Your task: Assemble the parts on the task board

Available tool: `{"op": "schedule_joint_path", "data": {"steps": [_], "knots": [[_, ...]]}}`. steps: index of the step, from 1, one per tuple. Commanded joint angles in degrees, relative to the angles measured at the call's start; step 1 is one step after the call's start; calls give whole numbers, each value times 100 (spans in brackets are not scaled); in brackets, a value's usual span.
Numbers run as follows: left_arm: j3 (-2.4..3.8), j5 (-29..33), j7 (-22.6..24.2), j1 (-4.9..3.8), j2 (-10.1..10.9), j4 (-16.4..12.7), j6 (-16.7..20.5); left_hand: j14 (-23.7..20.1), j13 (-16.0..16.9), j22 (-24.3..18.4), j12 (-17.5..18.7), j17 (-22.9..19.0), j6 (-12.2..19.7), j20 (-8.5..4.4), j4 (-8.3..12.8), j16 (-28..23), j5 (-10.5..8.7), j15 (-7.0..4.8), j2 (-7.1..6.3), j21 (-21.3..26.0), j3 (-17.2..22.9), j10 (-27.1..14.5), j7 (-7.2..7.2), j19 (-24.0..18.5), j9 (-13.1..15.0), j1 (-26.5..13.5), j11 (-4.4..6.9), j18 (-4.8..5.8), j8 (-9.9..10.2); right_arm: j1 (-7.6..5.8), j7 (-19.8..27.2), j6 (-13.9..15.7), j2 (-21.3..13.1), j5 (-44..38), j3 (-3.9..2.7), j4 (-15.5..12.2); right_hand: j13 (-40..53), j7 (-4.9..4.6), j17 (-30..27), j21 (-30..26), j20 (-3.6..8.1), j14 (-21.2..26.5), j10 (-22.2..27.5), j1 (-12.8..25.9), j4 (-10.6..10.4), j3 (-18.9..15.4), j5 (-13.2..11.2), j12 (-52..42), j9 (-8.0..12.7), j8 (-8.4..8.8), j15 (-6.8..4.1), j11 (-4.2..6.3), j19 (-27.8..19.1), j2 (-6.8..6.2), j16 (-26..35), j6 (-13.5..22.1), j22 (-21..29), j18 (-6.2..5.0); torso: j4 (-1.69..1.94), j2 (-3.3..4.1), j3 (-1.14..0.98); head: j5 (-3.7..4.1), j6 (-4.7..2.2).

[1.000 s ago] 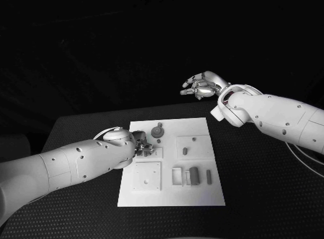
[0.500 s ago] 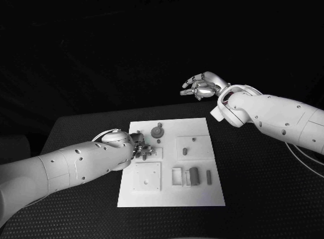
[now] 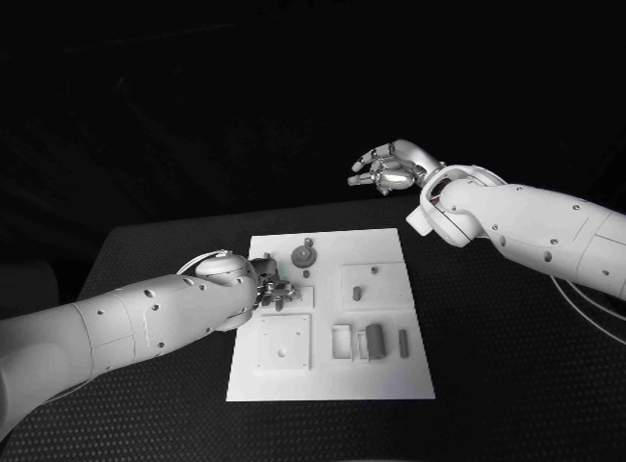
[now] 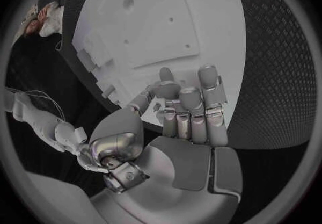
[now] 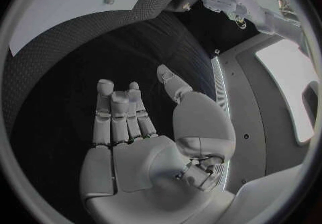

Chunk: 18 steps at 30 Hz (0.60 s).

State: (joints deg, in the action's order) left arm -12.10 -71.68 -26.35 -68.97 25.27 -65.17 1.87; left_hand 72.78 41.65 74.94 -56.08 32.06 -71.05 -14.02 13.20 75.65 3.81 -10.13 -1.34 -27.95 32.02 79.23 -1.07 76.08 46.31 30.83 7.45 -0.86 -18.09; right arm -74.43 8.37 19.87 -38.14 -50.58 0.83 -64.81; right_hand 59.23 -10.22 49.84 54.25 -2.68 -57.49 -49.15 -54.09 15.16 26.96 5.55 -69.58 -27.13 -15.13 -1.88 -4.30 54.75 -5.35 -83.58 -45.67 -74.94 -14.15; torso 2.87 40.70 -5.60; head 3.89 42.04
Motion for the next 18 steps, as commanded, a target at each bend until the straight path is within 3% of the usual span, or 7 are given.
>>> {"op": "schedule_joint_path", "data": {"steps": [1, 4, 8, 13, 14, 18], "knots": [[6, 298, 25, 37, 8, 24, 31, -39, -12, 99, -23, -15, 89, 14, -46, 12, -54, -27, -121, 36, -3, 4, 37, -23, -13, -5, -39, -58, 54, 11, 30, -66, 12, 2, -3, 7, -9, -44, -7, -19, 7, 42, 43, 77, -7, -12, -10, 2, 10, 16, 14, -4, -10, 4, -6, 6, -43, -85, -3, 1, -1, 5, -14], [57, 333, 1, 38, 14, 22, 109, -66, -16, 96, -17, -29, 157, 5, -57, 4, -89, -39, -210, 57, -15, -12, 64, -38, -26, -22, -64, -67, 97, 17, 31, -69, 12, 2, -3, 13, -10, -45, -8, -19, 6, 42, 43, 79, -8, -13, -10, 2, 10, 16, 14, -4, -10, 4, -6, 7, -43, -85, -4, 2, -1, 9, -25], [146, 438, 6, 38, 41, 12, 135, -72, -15, 95, -19, -33, 179, -3, -73, 7, -88, -51, -217, 66, -12, -15, 75, -39, -30, -29, -74, -74, 111, 23, 33, -66, 19, 3, -3, 23, -11, -45, -8, -20, 6, 43, 43, 82, -10, -14, -10, 1, 11, 17, 14, -4, -11, 4, -6, 9, -43, -85, -4, 0, -3, 12, -34], [301, 523, -40, 37, 88, -31, 131, -76, -12, 95, -23, -37, 194, -8, -86, 10, -88, -61, -239, 71, -15, -17, 81, -37, -32, -38, -80, -77, 121, 28, 33, -67, 12, 7, -3, 25, -12, -46, -9, -21, 5, 44, 44, 86, -12, -15, -10, 1, 12, 18, 15, -5, -11, 4, -6, 11, -43, -85, 0, -2, -1, 17, -47], [376, 543, -46, 33, 126, -60, 134, -90, -7, 96, -28, -43, 302, -17, -60, 12, -74, -84, -219, 81, 18, -28, 113, -39, -54, 20, -110, -83, 184, 28, 32, -60, 8, 10, -3, 29, -13, -46, -10, -21, 5, 44, 44, 90, -14, -16, -11, 1, 12, 19, 15, -5, -11, 3, -7, 12, -43, -85, 1, -4, 1, 14, -55], [476, 668, -52, -3, 210, -102, 137, -158, -5, 94, -20, -58, 405, -32, -40, 1, -57, -87, -234, 129, 29, -96, 165, -101, -76, 48, -160, -91, 245, 29, 31, -56, -7, 16, -3, 35, -16, -48, -13, -23, 4, 46, 45, 104, -22, -20, -12, 0, 14, 20, 17, -7, -12, 0, -7, 16, -44, -85, 4, -6, 3, 8, -79]]}}
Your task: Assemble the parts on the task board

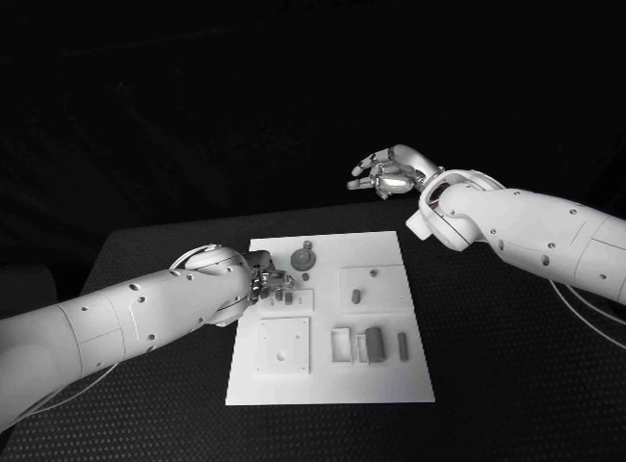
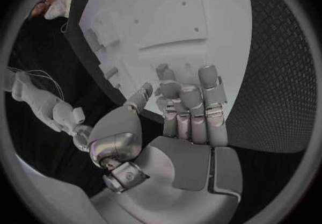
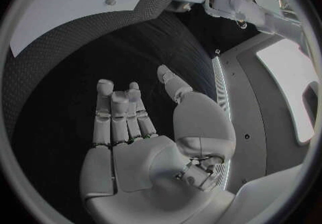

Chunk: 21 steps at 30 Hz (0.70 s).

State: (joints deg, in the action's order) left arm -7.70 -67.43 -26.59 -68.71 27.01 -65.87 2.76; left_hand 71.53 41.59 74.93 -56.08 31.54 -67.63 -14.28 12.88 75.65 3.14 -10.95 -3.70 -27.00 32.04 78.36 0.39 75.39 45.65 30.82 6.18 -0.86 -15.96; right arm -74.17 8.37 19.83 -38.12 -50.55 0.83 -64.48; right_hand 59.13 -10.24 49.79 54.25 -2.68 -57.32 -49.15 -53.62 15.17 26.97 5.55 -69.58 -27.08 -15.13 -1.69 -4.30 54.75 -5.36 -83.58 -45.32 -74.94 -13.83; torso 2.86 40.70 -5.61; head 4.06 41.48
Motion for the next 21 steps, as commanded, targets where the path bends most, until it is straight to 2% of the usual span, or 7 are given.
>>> {"op": "schedule_joint_path", "data": {"steps": [1, 7, 9, 10, 13, 16, 21], "knots": [[51, 249, -30, -47, 54, -37, 41, -36, 3, 96, -23, -6, 73, -8, -7, 3, 9, -6, -2, 37, 26, -11, 23, -34, -12, 51, -37, -91, 37, 2, 31, -54, -11, 15, -3, 1, -6, -46, -7, -24, 4, 29, 45, 59, -23, -21, -12, 0, 9, 20, -2, -7, -12, -1, -7, -19, -44, -117, 7, -6, 5, -11, -29], [108, 277, -51, -184, 206, -88, -142, -56, 8, 101, -31, -11, 114, -15, 17, 9, 4, -6, 0, 48, 33, -31, 41, -42, -20, 87, -54, -89, 62, 2, 31, -57, -15, 19, -3, 6, -7, -46, -8, -24, 3, 29, 45, 64, -26, -23, -12, -1, 10, 20, -2, -7, -12, -2, -8, -18, -44, -117, 3, -1, 4, -29, -70], [119, 305, -69, -247, 264, -93, -259, -112, 0, 98, -9, -28, 173, -15, 62, -14, 10, 5, 75, 80, 56, -89, 67, -87, -28, 152, -78, -81, 93, 2, 29, -54, -20, 19, -3, 12, -8, -46, -8, -24, 3, 29, 45, 64, -27, -23, -12, -1, 10, 21, -2, -8, -11, -2, -8, -18, -44, -117, 3, 1, 2, -31, -76], [122, 331, -68, -284, 294, -83, -310, -177, -15, 95, 24, -50, 264, -4, 135, -45, 22, 35, 178, 124, 75, -156, 101, -156, -39, 226, -123, -64, 137, 2, 28, -53, -21, 19, -3, 18, -8, -46, -9, -24, 3, 29, 45, 64, -27, -22, -11, -1, 10, 21, -2, -8, -11, -1, -8, -17, -44, -117, 4, 2, 1, -34, -86], [122, 559, -25, -400, 327, 50, -236, -334, -67, 83, 116, -103, 438, 16, 236, -126, 41, 128, 205, 229, 84, -310, 186, -310, -48, 322, -198, -27, 202, 2, 27, -50, -21, 19, -3, 35, -8, -46, -9, -25, 4, 30, 45, 64, -27, -22, -11, -2, 11, 21, -2, -8, -11, -1, -8, -17, -44, -117, 8, 2, 5, -41, -112], [122, 847, 80, -487, 290, 336, -158, -822, -362, -49, 588, -358, 789, 167, 292, -566, 44, 390, 190, 621, 159, -795, 371, -829, -38, 517, -391, 86, 301, 2, 26, -50, -15, 19, -3, 44, -9, -46, -9, -25, 4, 30, 45, 62, -26, -21, -10, -2, 11, 21, -2, -8, -11, -1, -9, -16, -44, -117, 10, 1, 6, -65, -116], [122, 936, 288, -542, 103, 929, -140, -1221, -816, -346, 1272, -711, 1135, 489, 249, -1205, 15, 730, 142, 1163, 127, -1181, 570, -1297, -10, 601, -585, 86, 360, 9, 29, -55, 21, 19, -3, 75, -10, -46, -10, -25, 4, 30, 46, 61, -26, -20, -10, -3, 11, 21, -1, -8, -11, 0, -10, -16, -45, -117, 1, 8, 4, -94, -131]]}}
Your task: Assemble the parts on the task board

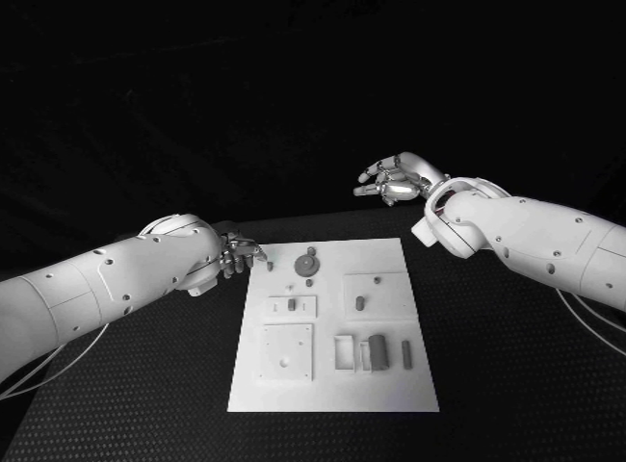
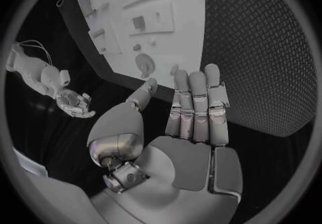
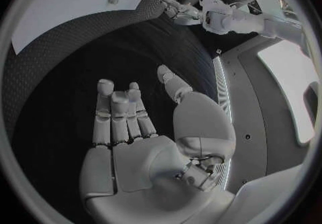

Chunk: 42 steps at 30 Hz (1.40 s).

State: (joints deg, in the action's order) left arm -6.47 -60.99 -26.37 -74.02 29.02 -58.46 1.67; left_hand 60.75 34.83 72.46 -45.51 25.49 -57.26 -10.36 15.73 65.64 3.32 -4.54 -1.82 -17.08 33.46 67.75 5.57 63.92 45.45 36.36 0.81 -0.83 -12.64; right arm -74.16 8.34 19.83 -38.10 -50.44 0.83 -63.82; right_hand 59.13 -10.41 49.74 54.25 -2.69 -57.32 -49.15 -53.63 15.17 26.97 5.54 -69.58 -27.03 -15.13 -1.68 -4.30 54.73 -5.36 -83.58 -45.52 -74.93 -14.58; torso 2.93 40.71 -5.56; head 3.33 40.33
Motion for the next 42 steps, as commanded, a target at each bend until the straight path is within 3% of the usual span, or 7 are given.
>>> {"op": "schedule_joint_path", "data": {"steps": [1, 10, 21, 26, 31, 34, 42], "knots": [[-2, 231, 321, -12, -147, 290, -77, -209, -225, -164, 349, -169, 176, 156, -55, -331, -17, 152, -68, 272, -25, -180, 85, -221, 2, 44, -97, 83, 51, 9, 33, -56, 22, 6, -3, 14, -10, -29, -6, -25, 6, 31, 46, 61, -26, -19, -10, -3, 7, 21, -2, -8, -10, 0, -10, 4, -45, -41, -9, 7, -4, -18, -22], [-10, -55, 753, 8, -685, 1202, -24, -530, -546, -406, 901, -359, 615, 411, -110, -807, -52, 410, -433, 714, -303, -451, 296, -528, -180, -152, -308, 62, 182, 15, 30, -65, 83, 6, -3, 39, -12, -30, -7, -26, 6, 31, 46, 60, -26, -18, -9, -4, 8, 21, -2, -8, -9, 1, -11, 6, -46, -41, -14, 20, -17, 7, -52], [-15, -263, 1126, 175, -1063, 1856, -371, -618, -822, -541, 1393, -485, 615, 562, 47, -1205, -50, 550, -274, 985, -373, -473, 266, -653, -402, 27, -324, 16, 221, 15, 22, -79, 135, 5, -3, 58, -15, -30, -9, -27, 8, 32, 47, 54, -24, -13, -8, -6, 9, 21, -1, -8, -9, 9, -13, 8, -46, -41, -20, 32, -31, 14, -53], [-17, -325, 1168, 197, -1062, 1825, -463, -580, -862, -553, 1475, -483, 519, 571, 45, -1258, -46, 553, -231, 1019, -387, -415, 296, -627, -450, 91, -338, 6, 190, 15, 21, -72, 172, 5, -3, 59, -16, -30, -10, -27, 8, 32, 47, 54, -24, -13, -8, -7, 9, 21, -1, -8, -8, 9, -13, 9, -47, -42, -24, 33, -38, 80, -49], [-29, -413, 1169, 211, -1125, 1946, -362, -579, -903, -572, 1570, -485, 469, 584, 43, -1330, -45, 566, -162, 1071, -396, -395, 304, -633, -510, 133, -349, 8, 185, 15, 23, -66, 197, 4, -3, 50, -17, -31, -11, -27, 8, 32, 47, 53, -23, -12, -9, -8, 10, 22, -1, -9, -8, 9, -14, 11, -47, -42, -38, 44, -63, 92, -64], [-32, -413, 1199, 222, -1153, 2044, -351, -578, -914, -576, 1598, -482, 456, 588, 50, -1351, -45, 571, -136, 1086, -397, -385, 313, -634, -531, 166, -355, 8, 185, 15, 19, -61, 194, 4, -3, 55, -18, -31, -11, -27, 8, 33, 47, 52, -22, -12, -9, -8, 11, 23, -1, -9, -8, 9, -15, 13, -48, -41, -30, 40, -49, 104, -57], [-32, -409, 1252, 258, -1204, 2127, -471, -563, -929, -580, 1643, -472, 406, 592, 50, -1380, -43, 573, -83, 1110, -403, -357, 305, -623, -565, 216, -352, 8, 169, 14, 20, -52, 214, 4, -3, 42, -19, -32, -13, -28, 8, 33, 48, 51, -21, -11, -9, -9, 13, 25, 0, -10, -8, 8, -16, 17, -48, -41, -29, 43, -50, 112, -55]]}}
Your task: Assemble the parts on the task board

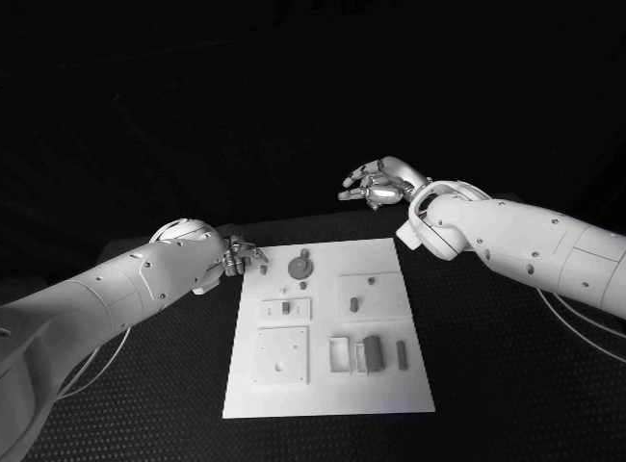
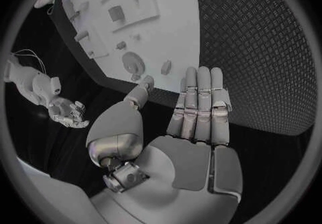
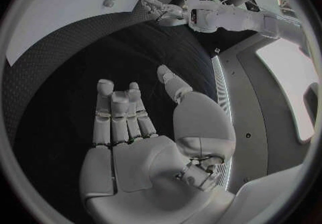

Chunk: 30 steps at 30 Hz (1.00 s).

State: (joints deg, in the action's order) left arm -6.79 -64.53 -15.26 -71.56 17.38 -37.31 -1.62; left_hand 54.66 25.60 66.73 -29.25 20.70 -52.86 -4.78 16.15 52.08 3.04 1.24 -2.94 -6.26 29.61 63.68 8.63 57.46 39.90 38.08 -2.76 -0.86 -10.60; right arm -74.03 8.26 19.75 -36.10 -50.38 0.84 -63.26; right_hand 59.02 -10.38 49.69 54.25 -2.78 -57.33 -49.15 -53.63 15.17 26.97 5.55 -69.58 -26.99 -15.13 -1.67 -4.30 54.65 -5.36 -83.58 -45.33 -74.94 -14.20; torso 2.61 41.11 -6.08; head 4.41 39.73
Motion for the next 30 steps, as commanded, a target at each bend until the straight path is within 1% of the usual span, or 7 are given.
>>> {"op": "schedule_joint_path", "data": {"steps": [1, 10, 11, 16, 20, 24, 30], "knots": [[0, -56, 149, 21, -50, 24, -150, 47, -10, -7, 26, 7, -37, 35, 10, -29, -15, -5, 33, 32, -19, 51, -2, 22, -15, 52, 5, 11, -34, 1, 29, -40, 18, -1, -4, -14, -9, -35, -8, -28, 17, 34, 48, 51, -21, -11, -9, -9, 9, 25, -2, -10, 1, 8, -16, -2, -48, -80, 3, 5, 5, 8, 2], [1, 63, 186, 57, -124, 190, -89, 48, -32, -11, 82, 14, -59, 39, 10, -63, -15, 0, 76, 57, -25, 66, -4, 24, -50, 98, 4, 13, -37, 1, 25, -41, 29, -1, -4, -25, -11, -36, -10, -29, 17, 35, 49, 51, -20, -11, -9, -10, 9, 25, -1, -11, 1, 6, -17, 0, -48, -80, 6, 7, 4, 35, 14], [2, 63, 194, 57, -132, 214, -80, 51, -36, -12, 95, 16, -58, 40, 7, -70, -15, 1, 105, 63, -23, 73, -3, 26, -59, 109, 3, 14, -34, 1, 24, -39, 30, -1, -4, -29, -11, -36, -10, -29, 17, 35, 49, 52, -20, -12, -9, -11, 10, 25, -1, -11, 1, 6, -17, 0, -49, -80, 8, 7, 6, 38, 12], [1, 174, 231, 60, -194, 311, -208, 59, -50, -13, 134, 26, -65, 42, 19, -93, -14, 3, 163, 81, -23, 96, -2, 32, -90, 171, 2, 13, -31, 0, 21, -34, 39, -6, -4, -44, -12, -36, -11, -29, 17, 35, 49, 51, -20, -11, -9, -11, 10, 25, 0, -11, 1, 6, -17, 1, -49, -80, 4, 2, 5, 50, 12], [0, 223, 253, 89, -230, 348, -236, 53, -70, -14, 194, 38, -86, 48, 24, -123, -14, 9, 209, 110, -16, 106, -3, 26, -121, 280, -2, 19, -38, -2, 22, -28, 37, -7, -5, -55, -13, -37, -11, -29, 17, 36, 49, 51, -20, -11, -9, -12, 10, 25, 0, -11, 1, 6, -18, 1, -49, -80, 8, 2, 6, 65, 19], [0, 259, 294, 125, -262, 402, -162, 30, -98, -16, 270, 51, -87, 60, 15, -157, -15, 24, 212, 144, -32, 104, 3, 10, -156, 348, -14, 27, -35, -3, 20, -26, 40, -7, -5, -64, -14, -37, -12, -29, 17, 36, 50, 51, -19, -11, -9, -12, 11, 25, 0, -12, 2, 5, -18, 2, -50, -80, 9, 4, 7, 59, 37], [0, 284, 344, 132, -283, 448, -160, -13, -141, -23, 390, 65, -66, 82, 12, -215, -15, 49, 220, 194, -58, 101, 19, -21, -206, 428, -37, 35, -23, -4, 22, -25, 46, -7, -5, -58, -15, -37, -13, -30, 17, 36, 50, 51, -19, -11, -9, -13, 11, 25, 0, -12, 2, 4, -19, 2, -50, -80, 9, -1, 3, 68, 46]]}}
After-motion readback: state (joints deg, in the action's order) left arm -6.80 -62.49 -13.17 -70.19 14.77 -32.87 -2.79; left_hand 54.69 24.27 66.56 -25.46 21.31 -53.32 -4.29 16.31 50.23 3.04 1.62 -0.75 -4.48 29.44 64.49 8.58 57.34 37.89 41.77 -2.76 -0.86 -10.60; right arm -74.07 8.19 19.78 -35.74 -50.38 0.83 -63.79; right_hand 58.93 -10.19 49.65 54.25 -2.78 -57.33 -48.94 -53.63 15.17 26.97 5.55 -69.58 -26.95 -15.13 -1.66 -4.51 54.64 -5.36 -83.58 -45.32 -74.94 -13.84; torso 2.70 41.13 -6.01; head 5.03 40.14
